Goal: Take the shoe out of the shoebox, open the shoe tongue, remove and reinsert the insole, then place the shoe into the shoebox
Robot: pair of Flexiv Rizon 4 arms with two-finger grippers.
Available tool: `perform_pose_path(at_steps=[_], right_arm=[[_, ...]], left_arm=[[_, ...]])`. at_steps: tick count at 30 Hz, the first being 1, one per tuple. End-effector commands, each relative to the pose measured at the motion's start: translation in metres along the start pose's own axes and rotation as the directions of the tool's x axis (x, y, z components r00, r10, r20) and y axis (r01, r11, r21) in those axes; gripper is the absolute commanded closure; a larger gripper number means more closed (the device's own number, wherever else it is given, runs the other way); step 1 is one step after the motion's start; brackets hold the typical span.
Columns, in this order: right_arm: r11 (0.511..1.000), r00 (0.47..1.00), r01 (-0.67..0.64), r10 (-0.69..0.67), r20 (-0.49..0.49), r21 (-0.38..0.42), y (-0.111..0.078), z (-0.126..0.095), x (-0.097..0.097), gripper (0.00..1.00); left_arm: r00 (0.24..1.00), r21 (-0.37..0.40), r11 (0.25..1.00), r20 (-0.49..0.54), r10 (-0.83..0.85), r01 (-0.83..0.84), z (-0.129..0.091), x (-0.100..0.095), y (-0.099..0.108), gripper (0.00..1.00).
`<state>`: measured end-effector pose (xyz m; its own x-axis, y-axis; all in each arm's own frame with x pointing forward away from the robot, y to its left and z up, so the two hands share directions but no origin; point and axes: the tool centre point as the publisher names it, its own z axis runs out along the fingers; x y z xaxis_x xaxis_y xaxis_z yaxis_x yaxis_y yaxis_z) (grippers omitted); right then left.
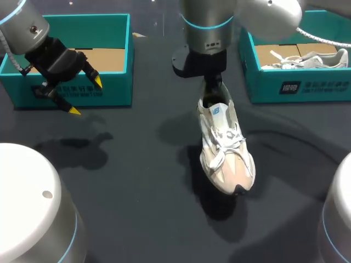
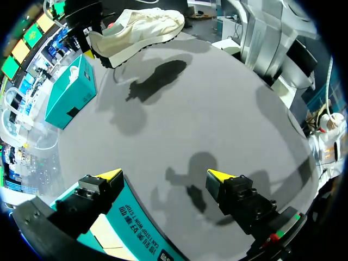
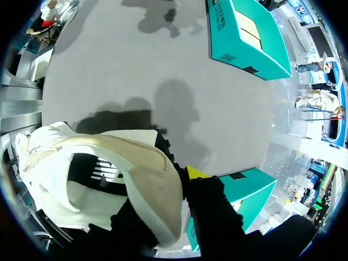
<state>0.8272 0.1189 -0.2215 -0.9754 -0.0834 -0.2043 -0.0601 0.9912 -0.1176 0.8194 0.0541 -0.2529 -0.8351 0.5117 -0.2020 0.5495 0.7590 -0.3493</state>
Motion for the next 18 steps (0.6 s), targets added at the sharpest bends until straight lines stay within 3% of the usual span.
perform_pose_path(at_steps=[1, 8, 13, 18], right_arm=[[1.000, 1.000, 0.002, -0.002, 0.007, -0.017, -0.008, -0.002, 0.004, 1.00], [1.000, 1.000, 0.002, -0.002, 0.007, -0.017, -0.008, -0.002, 0.004, 1.00], [0.999, 1.000, -0.018, 0.018, 0.004, 0.044, -0.049, -0.020, -0.025, 1.00], [0.994, 1.000, 0.007, -0.007, 0.003, 0.105, -0.078, -0.033, -0.064, 1.00]], left_arm=[[1.000, -0.002, 1.000, -0.001, 0.001, -0.001, -0.001, 0.001, 0.000, 0.00], [1.000, -0.002, 1.000, -0.001, 0.001, -0.001, -0.001, 0.001, 0.000, 0.00], [1.000, -0.002, 1.000, -0.001, 0.001, -0.001, -0.001, 0.001, 0.000, 0.00], [1.000, -0.002, 1.000, -0.001, 0.001, -0.001, -0.001, 0.001, 0.000, 0.00]])
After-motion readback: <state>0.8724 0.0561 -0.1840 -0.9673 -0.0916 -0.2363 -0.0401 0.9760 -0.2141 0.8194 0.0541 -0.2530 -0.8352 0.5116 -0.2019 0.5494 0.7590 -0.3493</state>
